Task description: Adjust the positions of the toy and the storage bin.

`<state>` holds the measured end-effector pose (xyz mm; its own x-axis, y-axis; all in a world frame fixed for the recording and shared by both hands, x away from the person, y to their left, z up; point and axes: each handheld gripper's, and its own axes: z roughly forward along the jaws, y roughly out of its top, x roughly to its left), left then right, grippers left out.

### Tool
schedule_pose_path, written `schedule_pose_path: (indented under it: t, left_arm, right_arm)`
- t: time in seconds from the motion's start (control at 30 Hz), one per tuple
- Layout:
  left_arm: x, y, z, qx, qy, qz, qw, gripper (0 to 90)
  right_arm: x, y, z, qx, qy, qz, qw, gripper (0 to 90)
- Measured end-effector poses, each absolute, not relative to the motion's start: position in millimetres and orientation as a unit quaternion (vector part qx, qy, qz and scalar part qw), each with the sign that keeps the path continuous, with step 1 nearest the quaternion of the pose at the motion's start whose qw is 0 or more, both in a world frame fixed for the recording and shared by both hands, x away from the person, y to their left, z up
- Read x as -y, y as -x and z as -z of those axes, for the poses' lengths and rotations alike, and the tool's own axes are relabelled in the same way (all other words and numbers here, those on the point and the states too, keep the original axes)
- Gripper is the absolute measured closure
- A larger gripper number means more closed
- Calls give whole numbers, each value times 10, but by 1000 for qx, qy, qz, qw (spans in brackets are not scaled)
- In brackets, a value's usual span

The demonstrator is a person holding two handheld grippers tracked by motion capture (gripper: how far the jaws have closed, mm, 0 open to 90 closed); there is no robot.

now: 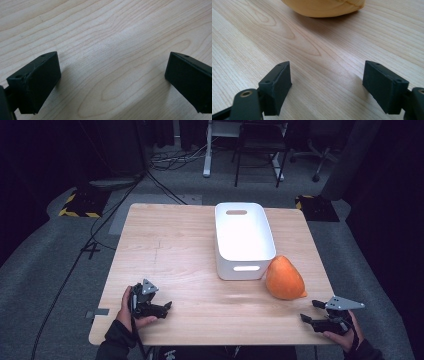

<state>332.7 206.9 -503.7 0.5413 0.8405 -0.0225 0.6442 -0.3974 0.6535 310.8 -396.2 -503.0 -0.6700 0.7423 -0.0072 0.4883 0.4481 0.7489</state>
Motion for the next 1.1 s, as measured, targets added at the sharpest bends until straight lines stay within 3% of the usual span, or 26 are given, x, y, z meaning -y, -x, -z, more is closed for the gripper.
schedule_pose_path:
  t: [0.5, 1.1]
  left_arm:
    - [-2072, -3309, 5040, -454, -818, -159, 314, 13]
    - [-2071, -3317, 5037, -453, -820, -160, 312, 12]
  right_arm:
    - [3971, -3100, 4975, -820, -384, -381, 189, 217]
    - [3844, -3114, 4449, -802, -358, -412, 241, 217]
